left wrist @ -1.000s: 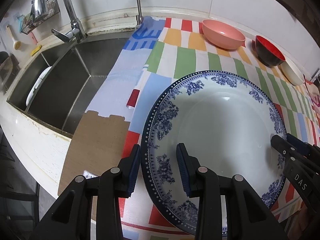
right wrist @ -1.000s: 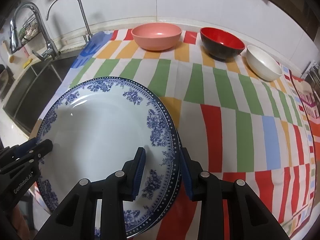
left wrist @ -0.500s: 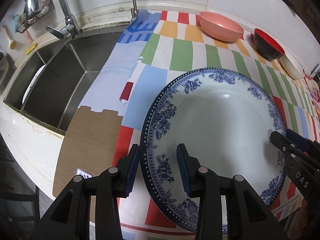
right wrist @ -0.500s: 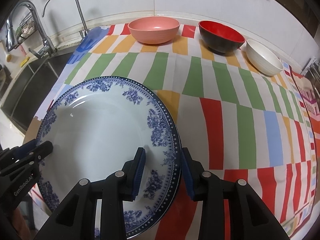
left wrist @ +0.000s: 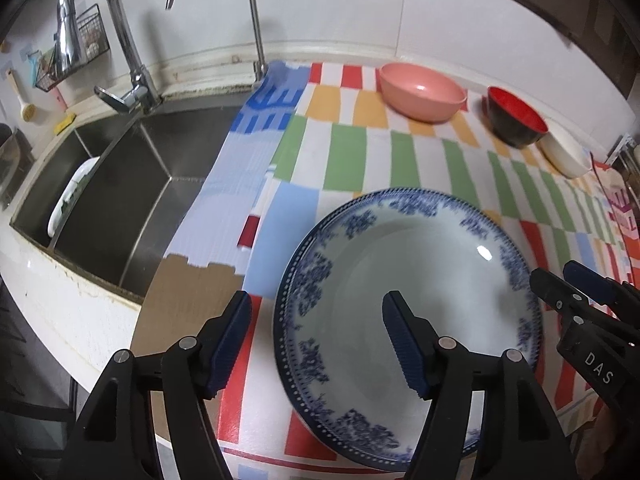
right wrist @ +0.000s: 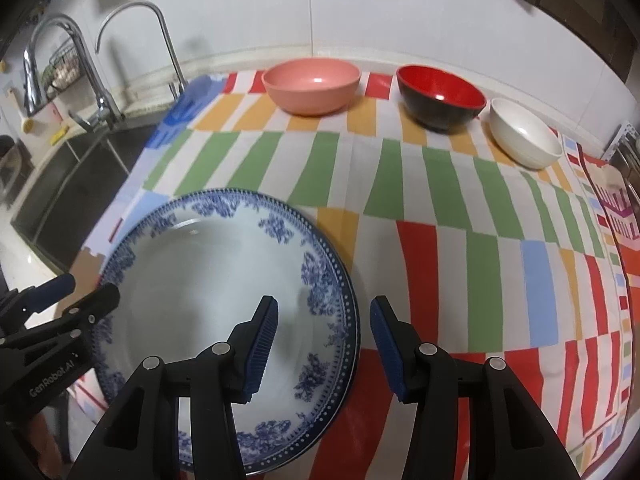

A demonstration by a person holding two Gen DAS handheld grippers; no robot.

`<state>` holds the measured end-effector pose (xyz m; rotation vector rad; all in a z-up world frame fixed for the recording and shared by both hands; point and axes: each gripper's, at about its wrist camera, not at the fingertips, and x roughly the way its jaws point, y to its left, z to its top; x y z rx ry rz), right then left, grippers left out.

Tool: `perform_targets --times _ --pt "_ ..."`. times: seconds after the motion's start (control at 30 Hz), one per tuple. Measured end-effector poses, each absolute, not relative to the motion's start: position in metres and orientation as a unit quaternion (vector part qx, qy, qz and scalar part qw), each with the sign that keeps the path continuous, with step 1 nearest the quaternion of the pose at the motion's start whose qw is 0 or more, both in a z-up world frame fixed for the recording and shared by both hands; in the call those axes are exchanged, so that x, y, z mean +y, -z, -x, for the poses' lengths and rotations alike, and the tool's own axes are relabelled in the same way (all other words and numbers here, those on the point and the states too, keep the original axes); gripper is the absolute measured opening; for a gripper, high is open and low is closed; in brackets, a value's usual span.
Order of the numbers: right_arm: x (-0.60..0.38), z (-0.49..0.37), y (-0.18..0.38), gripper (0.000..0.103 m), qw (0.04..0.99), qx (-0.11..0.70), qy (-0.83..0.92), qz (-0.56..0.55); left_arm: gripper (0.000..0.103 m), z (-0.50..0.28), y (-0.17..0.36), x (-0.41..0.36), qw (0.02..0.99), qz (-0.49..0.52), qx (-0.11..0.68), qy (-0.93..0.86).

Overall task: Organize plates and bowls
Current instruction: 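Move both tools toward the pink bowl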

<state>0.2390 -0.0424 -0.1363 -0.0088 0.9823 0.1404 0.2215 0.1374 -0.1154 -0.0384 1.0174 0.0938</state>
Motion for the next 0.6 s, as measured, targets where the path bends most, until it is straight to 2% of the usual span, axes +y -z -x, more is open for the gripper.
perform_targets --times 0.17,0.6 --pt "-0.049 -0.237 0.121 0.049 0.889 0.452 -0.068 0.001 0.071 -0.223 0.100 0.128 0.884 0.010 0.466 -0.037" --pt "-0.083 -0.244 0.092 0.049 0.903 0.424 -0.063 -0.004 0.072 -0.236 0.065 0.098 0.907 -0.003 0.420 -0.032"
